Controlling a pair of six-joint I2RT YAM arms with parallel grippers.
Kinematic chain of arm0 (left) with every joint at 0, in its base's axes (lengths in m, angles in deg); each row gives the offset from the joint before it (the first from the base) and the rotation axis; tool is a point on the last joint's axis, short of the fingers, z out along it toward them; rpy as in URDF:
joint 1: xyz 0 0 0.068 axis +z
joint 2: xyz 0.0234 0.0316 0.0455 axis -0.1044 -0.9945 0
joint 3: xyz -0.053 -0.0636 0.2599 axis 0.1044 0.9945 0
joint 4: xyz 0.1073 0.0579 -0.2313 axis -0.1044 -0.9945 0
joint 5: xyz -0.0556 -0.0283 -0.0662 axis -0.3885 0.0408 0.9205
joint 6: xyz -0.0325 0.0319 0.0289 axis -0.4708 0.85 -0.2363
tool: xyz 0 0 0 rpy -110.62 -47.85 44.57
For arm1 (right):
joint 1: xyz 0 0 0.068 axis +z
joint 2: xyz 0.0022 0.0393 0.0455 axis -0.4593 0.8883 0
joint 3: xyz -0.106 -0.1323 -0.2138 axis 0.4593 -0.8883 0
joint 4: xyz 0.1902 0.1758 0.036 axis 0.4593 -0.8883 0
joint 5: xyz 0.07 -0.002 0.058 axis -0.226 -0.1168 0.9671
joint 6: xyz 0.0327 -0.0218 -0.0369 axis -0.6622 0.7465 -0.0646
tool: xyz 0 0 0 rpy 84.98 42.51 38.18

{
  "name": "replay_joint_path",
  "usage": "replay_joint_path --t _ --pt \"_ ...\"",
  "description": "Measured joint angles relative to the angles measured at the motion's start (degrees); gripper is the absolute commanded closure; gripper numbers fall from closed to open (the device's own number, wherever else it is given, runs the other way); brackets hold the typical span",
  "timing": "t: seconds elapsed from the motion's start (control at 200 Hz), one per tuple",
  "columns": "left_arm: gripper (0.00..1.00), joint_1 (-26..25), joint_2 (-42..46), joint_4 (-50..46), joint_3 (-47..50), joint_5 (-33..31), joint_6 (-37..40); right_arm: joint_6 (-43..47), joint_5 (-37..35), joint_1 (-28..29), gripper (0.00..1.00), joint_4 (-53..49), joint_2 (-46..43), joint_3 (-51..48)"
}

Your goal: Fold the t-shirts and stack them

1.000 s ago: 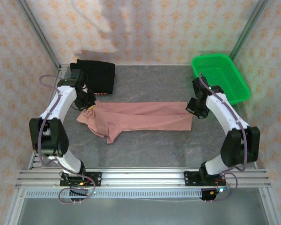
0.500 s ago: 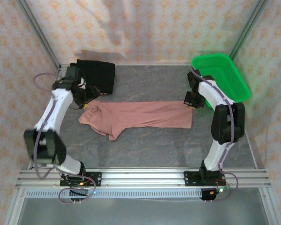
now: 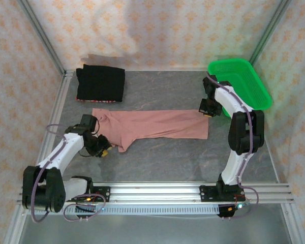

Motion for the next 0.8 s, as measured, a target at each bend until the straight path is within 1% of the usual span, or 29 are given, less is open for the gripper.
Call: replay_joint_path --t 0.14,0.275,0.395,0.47,0.656,0.801 --pt "0.67 -0.85 -3.04 5.33 0.98 -0.31 -1.62 0.02 0.0 0.0 1.0 0.02 0.13 0.09" --pt "0.68 -0.9 -6.56 9.9 0.87 -0.7 -2.67 0.04 0.0 0.0 1.0 0.02 0.13 0.09" --pt "0.72 -1.36 -9.99 11.89 0.33 -1.05 -2.67 0.04 0.0 0.0 1.0 0.02 0.13 0.09" --pt "0.72 -1.81 -11.52 12.31 -0.09 -1.11 -2.64 0.22 0.0 0.0 1.0 0.02 0.13 0.09" --pt "0.72 -2.27 -11.15 12.24 -0.2 -1.77 -2.62 0.22 0.0 -0.02 1.0 0.02 0.13 0.09" --pt "0.72 -2.78 -9.03 10.97 -0.17 -2.32 -2.62 0.22 0.0 -0.02 1.0 0.0 0.13 0.09"
